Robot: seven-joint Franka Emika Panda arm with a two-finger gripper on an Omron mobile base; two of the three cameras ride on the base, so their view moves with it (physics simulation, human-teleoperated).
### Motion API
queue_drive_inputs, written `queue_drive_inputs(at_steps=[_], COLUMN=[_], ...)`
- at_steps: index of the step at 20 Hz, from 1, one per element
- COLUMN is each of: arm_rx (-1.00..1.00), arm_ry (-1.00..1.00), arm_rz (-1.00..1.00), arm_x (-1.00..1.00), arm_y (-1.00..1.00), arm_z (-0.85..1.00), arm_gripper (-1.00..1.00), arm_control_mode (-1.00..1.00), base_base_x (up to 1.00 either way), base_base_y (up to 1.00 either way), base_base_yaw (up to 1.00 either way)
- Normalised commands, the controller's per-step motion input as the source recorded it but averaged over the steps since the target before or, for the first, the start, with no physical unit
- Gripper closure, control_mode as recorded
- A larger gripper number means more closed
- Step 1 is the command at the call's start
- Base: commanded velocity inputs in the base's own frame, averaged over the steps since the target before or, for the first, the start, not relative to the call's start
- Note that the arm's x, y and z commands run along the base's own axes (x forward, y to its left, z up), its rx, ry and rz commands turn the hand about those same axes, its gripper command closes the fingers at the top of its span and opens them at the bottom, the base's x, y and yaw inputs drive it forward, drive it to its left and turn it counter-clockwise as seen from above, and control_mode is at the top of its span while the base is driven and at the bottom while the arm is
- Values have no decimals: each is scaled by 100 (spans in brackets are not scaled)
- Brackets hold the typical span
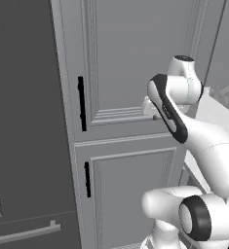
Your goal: Navigate to the electric kettle.
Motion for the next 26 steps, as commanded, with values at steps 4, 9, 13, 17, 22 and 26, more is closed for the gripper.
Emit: queue_drive_inputs(at_steps=[4,9,13,17,22,26], arm_rx=[-1,-6,0,0,5,0], arm_ry=[-6,-14,-14,-10,-8,0], arm_rz=[0,0,0,0,-1,0], arm_x=[-72,-100,-92,-66,-41,0], arm_y=[0,2,13,2,9,0], arm_z=[0,0,0,0,0,0], arm_gripper=[-100,-100,-100,-100,-100,-100], arm_control_mode=[-100,-100,-100,-100,-100,100], base_base_x=[0,0,0,0,0,0], base_base_y=[0,0,0,0,0,70], base_base_yaw=[0,0,0,0,0,-14])
